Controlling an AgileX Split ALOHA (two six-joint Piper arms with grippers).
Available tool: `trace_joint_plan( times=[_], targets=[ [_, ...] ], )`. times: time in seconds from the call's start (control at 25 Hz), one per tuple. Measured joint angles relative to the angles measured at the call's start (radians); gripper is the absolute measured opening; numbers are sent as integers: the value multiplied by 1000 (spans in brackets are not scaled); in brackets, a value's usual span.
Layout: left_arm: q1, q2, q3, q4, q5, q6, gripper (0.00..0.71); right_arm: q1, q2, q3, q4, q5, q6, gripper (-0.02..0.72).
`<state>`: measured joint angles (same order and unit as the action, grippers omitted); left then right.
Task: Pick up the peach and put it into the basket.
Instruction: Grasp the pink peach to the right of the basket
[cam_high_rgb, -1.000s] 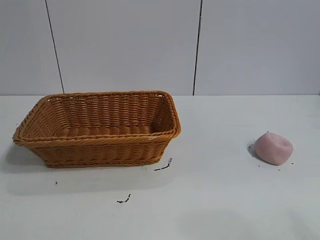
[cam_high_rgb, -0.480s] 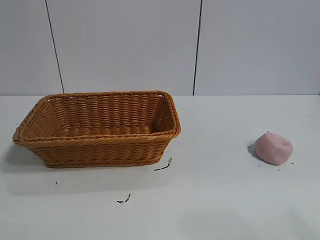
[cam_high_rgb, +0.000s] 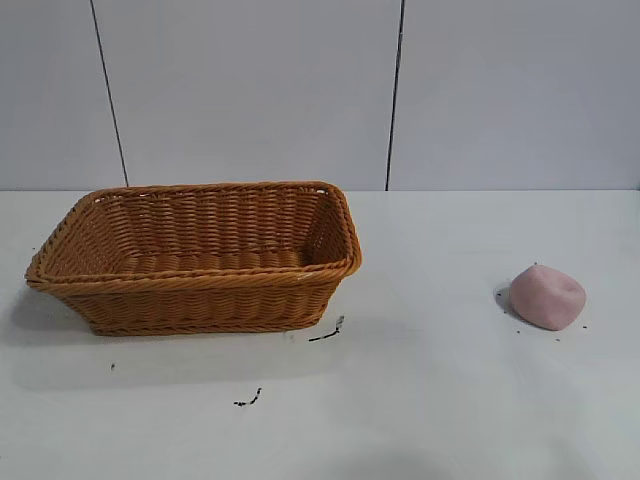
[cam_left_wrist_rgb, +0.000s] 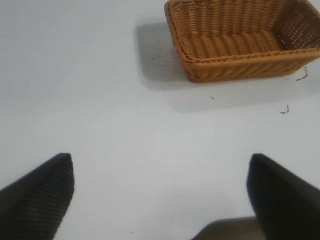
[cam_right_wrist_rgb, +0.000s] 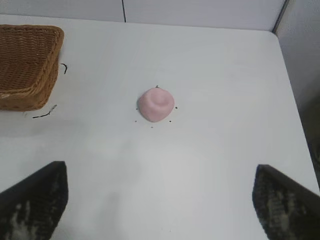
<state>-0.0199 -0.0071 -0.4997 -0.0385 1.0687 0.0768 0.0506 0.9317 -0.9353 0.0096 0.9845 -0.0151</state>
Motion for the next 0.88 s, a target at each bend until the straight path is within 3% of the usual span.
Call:
trace_joint_plan(
  times=[0.32, 0.52, 0.88],
  targets=[
    [0, 0, 0, 0, 0, 0, 692, 0, 514, -277, 0, 11, -1, 689],
    [0, 0, 0, 0, 0, 0, 692, 0, 829, -401, 0, 10, -41, 689],
    [0, 0, 0, 0, 0, 0, 692, 0, 1097, -418, 28, -157, -69, 689]
  ],
)
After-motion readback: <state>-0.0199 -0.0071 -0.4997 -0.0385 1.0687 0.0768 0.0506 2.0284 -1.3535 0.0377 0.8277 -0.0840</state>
